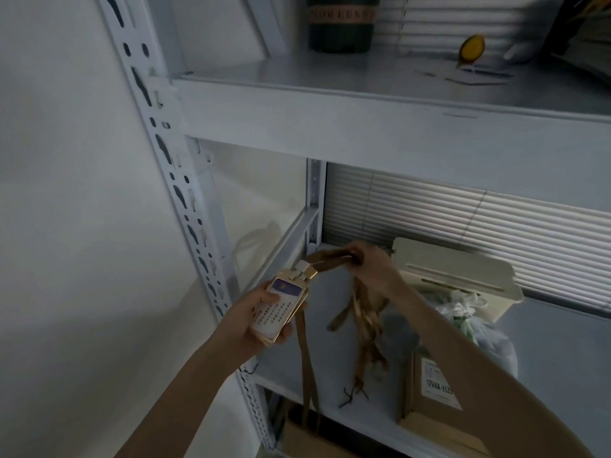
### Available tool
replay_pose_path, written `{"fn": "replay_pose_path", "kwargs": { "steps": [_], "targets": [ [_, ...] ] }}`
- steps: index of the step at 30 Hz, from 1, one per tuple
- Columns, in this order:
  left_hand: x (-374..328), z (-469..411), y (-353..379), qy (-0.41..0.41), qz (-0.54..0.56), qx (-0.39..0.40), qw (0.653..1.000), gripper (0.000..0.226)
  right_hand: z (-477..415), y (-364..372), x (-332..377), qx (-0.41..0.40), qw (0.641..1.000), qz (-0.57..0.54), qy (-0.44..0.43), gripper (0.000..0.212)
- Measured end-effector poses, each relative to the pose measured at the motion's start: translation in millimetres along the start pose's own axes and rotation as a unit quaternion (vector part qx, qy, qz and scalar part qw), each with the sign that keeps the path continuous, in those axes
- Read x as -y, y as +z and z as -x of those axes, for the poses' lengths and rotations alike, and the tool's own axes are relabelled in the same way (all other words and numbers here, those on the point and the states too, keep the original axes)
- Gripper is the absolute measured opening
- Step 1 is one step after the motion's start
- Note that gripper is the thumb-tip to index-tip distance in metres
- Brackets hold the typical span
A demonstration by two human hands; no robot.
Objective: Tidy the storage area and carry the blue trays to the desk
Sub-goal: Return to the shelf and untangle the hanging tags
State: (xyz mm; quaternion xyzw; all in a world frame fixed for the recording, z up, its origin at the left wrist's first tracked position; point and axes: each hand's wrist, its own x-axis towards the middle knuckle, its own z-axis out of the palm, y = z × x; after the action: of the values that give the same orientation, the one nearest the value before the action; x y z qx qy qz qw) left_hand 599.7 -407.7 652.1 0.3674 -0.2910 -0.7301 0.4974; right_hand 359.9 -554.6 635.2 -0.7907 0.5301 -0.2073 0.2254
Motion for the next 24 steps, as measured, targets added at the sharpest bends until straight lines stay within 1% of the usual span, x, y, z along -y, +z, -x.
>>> {"fn": "replay_pose_path", "kwargs": {
  "steps": [1, 2, 3, 4, 5, 6, 7, 8, 9, 10, 11, 13, 15, 17, 18, 19, 20, 21, 22, 23, 24],
  "targets": [
    [-4, 0, 3, 0.003, 0.011, 0.004, 1.0, 0.032, 2, -3, -6, 0.057, 0.996, 0.067, -0.001, 0.037],
    [-8, 0, 7, 0.003, 0.022, 0.007, 1.0, 0.032, 3, -3, -11, 0.13, 0.985, 0.113, -0.004, 0.047],
    [-12, -1, 12, -0.004, 0.032, 0.009, 0.999, 0.033, 5, -3, -13, 0.179, 0.977, 0.119, 0.008, 0.051],
    [-16, -3, 17, -0.014, 0.043, 0.012, 0.999, 0.033, 7, -2, -13, 0.195, 0.979, 0.058, 0.03, 0.053],
    [-21, -5, 21, -0.026, 0.047, 0.016, 0.998, 0.034, 10, -2, -10, 0.183, 0.981, -0.044, 0.044, 0.056],
    [-24, -8, 26, -0.036, 0.041, 0.017, 0.998, 0.034, 13, -2, -3, 0.166, 0.972, -0.159, 0.036, 0.061],
    [-27, -9, 31, -0.043, 0.028, 0.016, 0.999, 0.032, 17, -3, 6, 0.163, 0.949, -0.27, 0.011, 0.066],
    [-29, -10, 35, -0.049, 0.011, 0.012, 0.999, 0.03, 21, -4, 16, 0.175, 0.917, -0.357, -0.016, 0.071],
    [-30, -11, 37, -0.055, -0.006, 0.01, 0.998, 0.028, 27, -3, 27, 0.193, 0.895, -0.4, -0.04, 0.072],
    [-30, -13, 39, -0.058, -0.02, 0.009, 0.998, 0.028, 34, 0, 40, 0.206, 0.888, -0.407, -0.06, 0.067],
    [-30, -13, 38, -0.057, -0.027, 0.012, 0.998, 0.03, 40, 7, 49, 0.216, 0.89, -0.395, -0.068, 0.058],
    [-30, -13, 36, -0.041, -0.035, 0.022, 0.998, 0.032, 44, 24, 53, 0.222, 0.89, -0.394, -0.052, 0.044],
    [-27, -9, 28, -0.013, -0.044, 0.018, 0.999, 0.031, 39, 36, 43, 0.184, 0.894, -0.408, 0.005, 0.028],
    [-20, -1, 16, 0.009, -0.06, 0.0, 0.998, 0.032, 27, 39, 23, 0.098, 0.903, -0.408, 0.091, 0.014],
    [-14, 2, 9, 0.017, -0.068, -0.016, 0.997, 0.032, 22, 35, 15, 0.067, 0.893, -0.427, 0.128, 0.012],
    [-6, 4, 0, 0.024, -0.072, -0.032, 0.997, 0.03, 18, 29, 7, 0.057, 0.873, -0.459, 0.155, 0.024],
    [3, 4, -8, 0.029, -0.073, -0.044, 0.996, 0.027, 15, 21, 2, 0.077, 0.846, -0.499, 0.173, 0.035],
    [14, 3, -17, 0.035, -0.068, -0.055, 0.996, 0.027, 13, 11, 0, 0.11, 0.813, -0.545, 0.173, 0.039],
    [25, 1, -25, 0.036, -0.061, -0.065, 0.995, 0.03, 11, 0, 0, 0.14, 0.784, -0.583, 0.162, 0.036],
    [37, -3, -35, 0.03, -0.056, -0.076, 0.995, 0.034, 7, -10, 2, 0.16, 0.763, -0.609, 0.145, 0.033],
    [49, -6, -41, 0.018, -0.056, -0.085, 0.995, 0.037, 2, -17, 4, 0.165, 0.751, -0.626, 0.133, 0.033]
  ]
}}
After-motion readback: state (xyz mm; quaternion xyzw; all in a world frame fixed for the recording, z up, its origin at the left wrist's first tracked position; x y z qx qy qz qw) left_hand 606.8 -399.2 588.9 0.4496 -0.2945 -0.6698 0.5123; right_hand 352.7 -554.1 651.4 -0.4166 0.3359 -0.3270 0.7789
